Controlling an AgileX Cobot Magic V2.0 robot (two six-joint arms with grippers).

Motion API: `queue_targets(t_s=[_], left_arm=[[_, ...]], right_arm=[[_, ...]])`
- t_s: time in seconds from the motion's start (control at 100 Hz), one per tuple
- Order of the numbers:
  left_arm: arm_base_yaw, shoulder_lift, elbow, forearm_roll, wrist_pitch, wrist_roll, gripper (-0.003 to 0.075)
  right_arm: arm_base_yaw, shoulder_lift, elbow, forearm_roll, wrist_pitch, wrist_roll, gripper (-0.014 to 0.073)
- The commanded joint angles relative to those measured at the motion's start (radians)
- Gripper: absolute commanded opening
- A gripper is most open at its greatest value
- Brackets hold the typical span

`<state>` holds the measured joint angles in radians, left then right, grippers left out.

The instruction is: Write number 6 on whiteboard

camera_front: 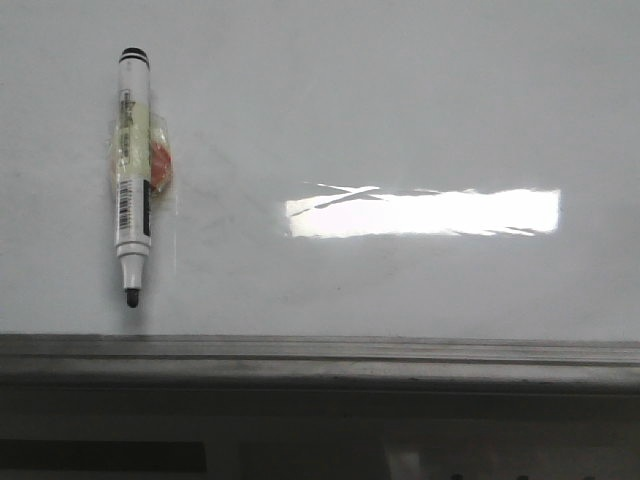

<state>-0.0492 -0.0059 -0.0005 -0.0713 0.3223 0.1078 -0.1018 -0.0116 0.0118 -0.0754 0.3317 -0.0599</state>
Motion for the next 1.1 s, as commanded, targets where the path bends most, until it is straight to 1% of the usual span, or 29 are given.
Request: queue_targets(t_s=[0.0,0.17,0.42,0.48,0.56,0.6,0.65,0.73,0.8,0.87,0.97,1.02,1.09], left_arm=[[-0.005,-0.029,0.024,-0.002,-0.087,-0.002,-0.002],[-0.005,-0.029,0.024,-0.002,-0.101,-0.002,-0.002],[-0.005,-0.029,0.024,-0.003,-0.258,-0.002,-0.002],[-0.005,-0.029,0.024,-0.003,-0.288,-0.002,-0.002],[-0.005,-0.029,0.024,-0.003,-0.329,-0.002,-0.002],[-0.005,-0.029,0.024,-0.011,-0.347,-0.002,-0.002],[-0.005,-0.029,0.022,-0.039,-0.365,-0.007,-0.002],[-0.005,-0.027,0.014,-0.076,-0.358,-0.007,-0.002],[-0.005,-0.027,-0.01,-0.081,-0.322,-0.007,-0.002],[-0.005,-0.009,-0.059,-0.082,-0.238,-0.007,-0.002],[-0.005,0.036,-0.141,-0.083,-0.166,-0.007,-0.002],[-0.005,0.071,-0.187,-0.075,-0.118,0.001,-0.002],[-0.005,0.133,-0.232,-0.071,-0.116,0.001,-0.002]], right_arm=[[0.001,-0.014,0.014,-0.014,-0.023,-0.007,-0.0064],[0.001,-0.014,0.014,-0.032,-0.096,-0.007,-0.0064],[0.001,-0.014,0.014,-0.025,-0.403,-0.007,-0.0064],[0.002,-0.014,0.014,0.012,-0.472,0.003,-0.0064],[0.002,-0.014,0.014,0.104,-0.561,0.003,-0.0064],[0.002,-0.014,0.014,0.124,-0.58,0.003,-0.0064],[0.002,-0.014,0.014,0.124,-0.581,0.003,-0.0064],[0.002,-0.014,0.014,0.124,-0.55,0.003,-0.0064],[0.002,-0.014,0.005,0.126,-0.46,0.003,-0.0064],[0.002,-0.004,-0.032,0.147,-0.362,0.003,-0.0064],[0.002,0.038,-0.087,0.147,-0.279,0.003,-0.0064],[0.002,0.08,-0.135,0.147,-0.183,0.003,-0.0064],[0.002,0.136,-0.189,0.149,-0.095,0.003,-0.0064]])
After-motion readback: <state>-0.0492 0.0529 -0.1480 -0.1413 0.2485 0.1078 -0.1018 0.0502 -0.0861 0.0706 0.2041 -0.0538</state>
